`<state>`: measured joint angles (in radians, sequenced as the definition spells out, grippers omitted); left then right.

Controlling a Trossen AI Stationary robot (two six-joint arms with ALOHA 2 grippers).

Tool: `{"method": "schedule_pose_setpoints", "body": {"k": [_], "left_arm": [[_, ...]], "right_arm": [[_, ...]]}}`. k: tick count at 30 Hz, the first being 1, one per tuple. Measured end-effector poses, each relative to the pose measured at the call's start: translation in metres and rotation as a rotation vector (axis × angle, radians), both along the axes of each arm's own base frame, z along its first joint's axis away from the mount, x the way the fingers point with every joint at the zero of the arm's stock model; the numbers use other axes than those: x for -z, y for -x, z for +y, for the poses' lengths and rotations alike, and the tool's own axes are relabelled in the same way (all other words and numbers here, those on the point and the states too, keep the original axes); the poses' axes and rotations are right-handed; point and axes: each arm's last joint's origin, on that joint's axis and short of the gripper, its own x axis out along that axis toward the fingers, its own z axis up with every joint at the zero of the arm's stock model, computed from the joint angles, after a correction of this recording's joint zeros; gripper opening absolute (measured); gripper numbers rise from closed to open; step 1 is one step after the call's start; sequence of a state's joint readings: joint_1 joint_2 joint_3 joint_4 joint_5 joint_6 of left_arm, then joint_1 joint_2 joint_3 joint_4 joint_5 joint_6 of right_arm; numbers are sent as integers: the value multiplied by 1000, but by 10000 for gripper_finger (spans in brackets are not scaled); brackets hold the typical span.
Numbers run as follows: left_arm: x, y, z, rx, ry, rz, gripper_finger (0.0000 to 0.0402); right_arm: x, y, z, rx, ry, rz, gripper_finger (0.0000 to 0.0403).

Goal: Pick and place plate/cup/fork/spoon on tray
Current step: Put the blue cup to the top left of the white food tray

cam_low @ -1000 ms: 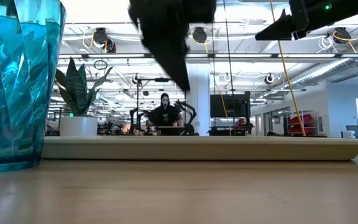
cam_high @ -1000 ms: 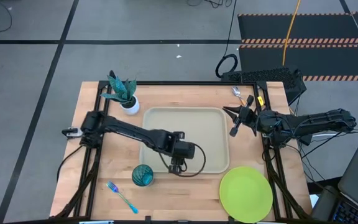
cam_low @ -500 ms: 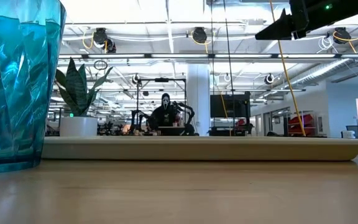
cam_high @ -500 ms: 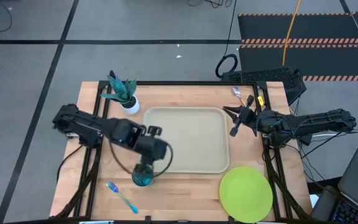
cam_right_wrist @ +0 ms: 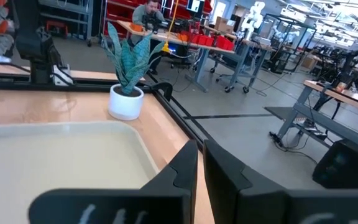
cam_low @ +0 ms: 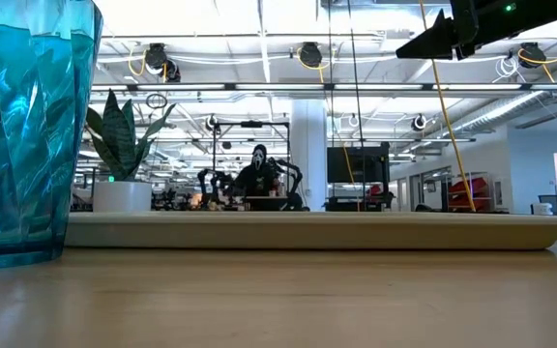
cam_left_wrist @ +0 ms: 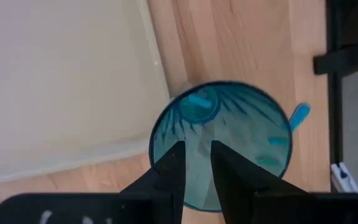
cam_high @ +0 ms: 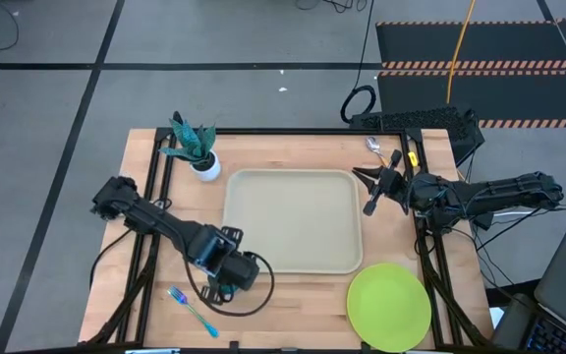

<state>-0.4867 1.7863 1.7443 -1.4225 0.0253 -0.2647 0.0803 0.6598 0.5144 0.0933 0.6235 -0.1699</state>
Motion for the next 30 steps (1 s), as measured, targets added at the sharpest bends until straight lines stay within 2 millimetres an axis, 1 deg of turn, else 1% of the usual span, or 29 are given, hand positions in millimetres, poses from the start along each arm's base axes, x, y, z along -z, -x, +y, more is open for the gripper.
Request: {"method": "schedule_pose_setpoints", "body": {"k": [5, 9, 12, 15, 21, 24, 26, 27, 28, 30], "left_arm": [[1, -1, 0, -4, -29, -14, 79], [1, -3, 5, -19, -57, -28, 80], [2, -4, 7, -25, -59, -28, 91], [11, -4, 10, -44, -72, -1, 119], [37, 1, 13, -52, -106, 91, 198], [45, 2, 15, -54, -114, 112, 224], [50, 3, 17, -68, -121, 127, 225], [52, 3, 18, -72, -123, 135, 217], [53, 3, 19, -79, -113, 145, 205], [53, 2, 21, -107, -79, 166, 163]], "right_arm": [[0, 0, 0, 0, 1, 1, 20], [0, 0, 0, 0, 2, 1, 20], [0, 0, 0, -1, 2, 1, 20], [0, 0, 0, -1, 5, 3, 20], [0, 0, 0, -2, 10, 6, 20], [0, 0, 0, -2, 15, 9, 20], [0, 0, 0, -2, 15, 9, 20], [0, 0, 0, -2, 15, 9, 20], [0, 0, 0, -2, 15, 9, 20], [0, 0, 0, -2, 15, 9, 20]]}}
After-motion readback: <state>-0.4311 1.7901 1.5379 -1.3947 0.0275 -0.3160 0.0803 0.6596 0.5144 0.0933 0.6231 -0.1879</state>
